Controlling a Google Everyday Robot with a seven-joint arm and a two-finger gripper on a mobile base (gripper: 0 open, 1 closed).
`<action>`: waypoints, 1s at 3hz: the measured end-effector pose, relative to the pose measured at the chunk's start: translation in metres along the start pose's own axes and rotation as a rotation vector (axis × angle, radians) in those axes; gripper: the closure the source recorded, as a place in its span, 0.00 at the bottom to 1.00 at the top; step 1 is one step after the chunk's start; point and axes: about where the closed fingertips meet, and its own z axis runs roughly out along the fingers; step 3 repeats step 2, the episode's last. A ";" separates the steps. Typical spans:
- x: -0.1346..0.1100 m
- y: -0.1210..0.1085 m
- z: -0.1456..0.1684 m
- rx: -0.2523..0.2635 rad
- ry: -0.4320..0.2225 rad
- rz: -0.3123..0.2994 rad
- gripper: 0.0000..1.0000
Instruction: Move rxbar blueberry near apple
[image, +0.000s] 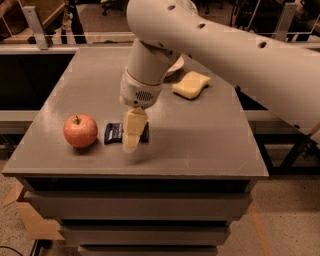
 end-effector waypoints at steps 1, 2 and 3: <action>0.013 0.010 -0.013 0.032 -0.001 0.010 0.00; 0.053 0.024 -0.033 0.076 -0.008 0.064 0.00; 0.053 0.024 -0.033 0.076 -0.008 0.064 0.00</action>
Offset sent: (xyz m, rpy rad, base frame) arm -0.0195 -0.1445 0.0135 0.0371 -0.0662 -0.2109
